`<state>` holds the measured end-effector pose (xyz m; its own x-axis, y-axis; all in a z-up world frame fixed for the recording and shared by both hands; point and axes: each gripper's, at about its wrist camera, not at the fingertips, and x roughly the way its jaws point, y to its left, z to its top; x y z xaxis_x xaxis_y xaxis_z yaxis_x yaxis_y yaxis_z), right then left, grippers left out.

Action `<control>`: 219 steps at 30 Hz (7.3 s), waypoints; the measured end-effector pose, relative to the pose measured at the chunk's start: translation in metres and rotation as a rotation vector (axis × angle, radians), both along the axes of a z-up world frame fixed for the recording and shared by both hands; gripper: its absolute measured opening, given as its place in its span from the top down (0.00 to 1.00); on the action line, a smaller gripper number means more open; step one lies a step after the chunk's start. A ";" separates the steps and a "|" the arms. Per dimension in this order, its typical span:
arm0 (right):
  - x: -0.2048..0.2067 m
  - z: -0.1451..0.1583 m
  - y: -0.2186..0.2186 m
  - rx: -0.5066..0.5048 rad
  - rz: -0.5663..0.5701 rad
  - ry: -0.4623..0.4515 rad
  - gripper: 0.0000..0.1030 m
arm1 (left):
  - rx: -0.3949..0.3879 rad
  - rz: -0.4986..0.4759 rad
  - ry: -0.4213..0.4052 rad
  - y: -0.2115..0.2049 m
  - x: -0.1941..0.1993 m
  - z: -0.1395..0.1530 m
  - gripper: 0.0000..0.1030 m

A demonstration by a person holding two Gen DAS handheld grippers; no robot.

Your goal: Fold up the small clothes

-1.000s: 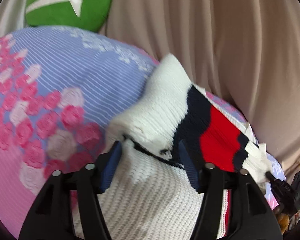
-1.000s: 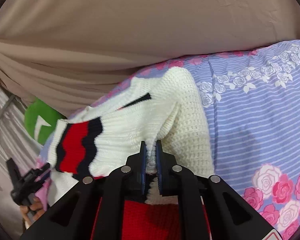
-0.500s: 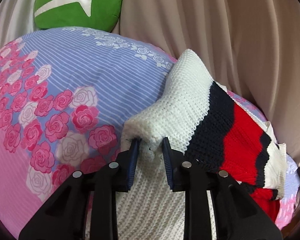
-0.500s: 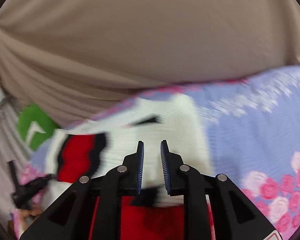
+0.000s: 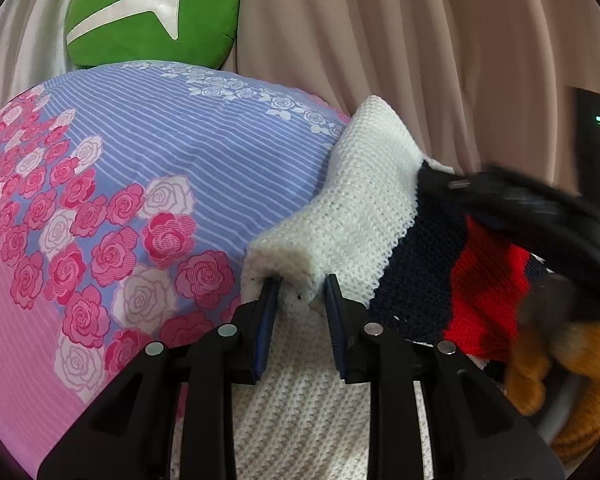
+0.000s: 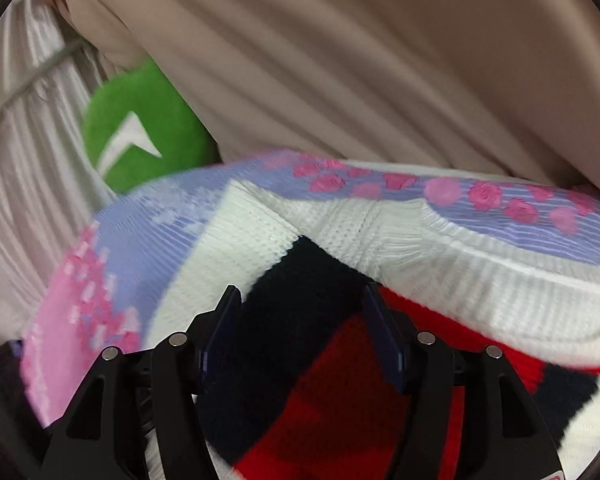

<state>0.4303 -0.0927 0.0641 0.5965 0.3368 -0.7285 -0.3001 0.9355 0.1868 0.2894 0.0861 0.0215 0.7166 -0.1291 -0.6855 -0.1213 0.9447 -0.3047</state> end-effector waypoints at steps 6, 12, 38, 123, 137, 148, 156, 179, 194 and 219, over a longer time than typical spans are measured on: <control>0.013 0.030 0.012 0.008 -0.001 -0.082 0.97 | 0.005 0.007 -0.001 0.002 -0.001 -0.001 0.77; 0.046 -0.011 0.011 -0.014 -0.014 0.015 0.97 | 0.025 0.004 -0.002 0.000 0.001 -0.001 0.77; -0.387 -0.009 -0.286 0.218 -0.481 -0.034 0.45 | -0.001 -0.051 -0.025 0.024 -0.052 0.004 0.67; -0.634 0.116 -0.249 0.606 -0.230 -0.542 0.95 | -0.173 -0.452 -0.398 0.069 -0.394 0.165 0.89; -0.380 0.014 -0.313 0.512 -0.572 -0.220 0.88 | -0.036 -0.179 0.052 -0.016 -0.117 0.040 0.70; -0.491 -0.017 -0.266 0.349 -0.467 -0.110 0.38 | -0.016 -0.333 0.001 0.029 -0.240 0.054 0.14; -0.511 -0.021 -0.231 0.234 -0.445 -0.112 0.92 | 0.025 -0.356 0.101 0.022 -0.275 0.023 0.89; -0.465 0.040 -0.250 0.215 -0.497 -0.216 0.34 | 0.117 -0.340 -0.129 0.003 -0.260 0.101 0.19; -0.408 0.088 -0.203 0.163 -0.361 -0.373 0.93 | 0.031 -0.319 -0.095 -0.006 -0.179 0.096 0.94; -0.391 0.020 -0.066 0.126 -0.055 -0.082 0.75 | 0.154 -0.472 -0.186 -0.082 -0.247 0.086 0.62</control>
<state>0.0389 -0.1592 0.0839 0.6721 0.3879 -0.6307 -0.2682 0.9215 0.2810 0.0425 0.0043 0.1080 0.7159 -0.3749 -0.5890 0.3708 0.9189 -0.1342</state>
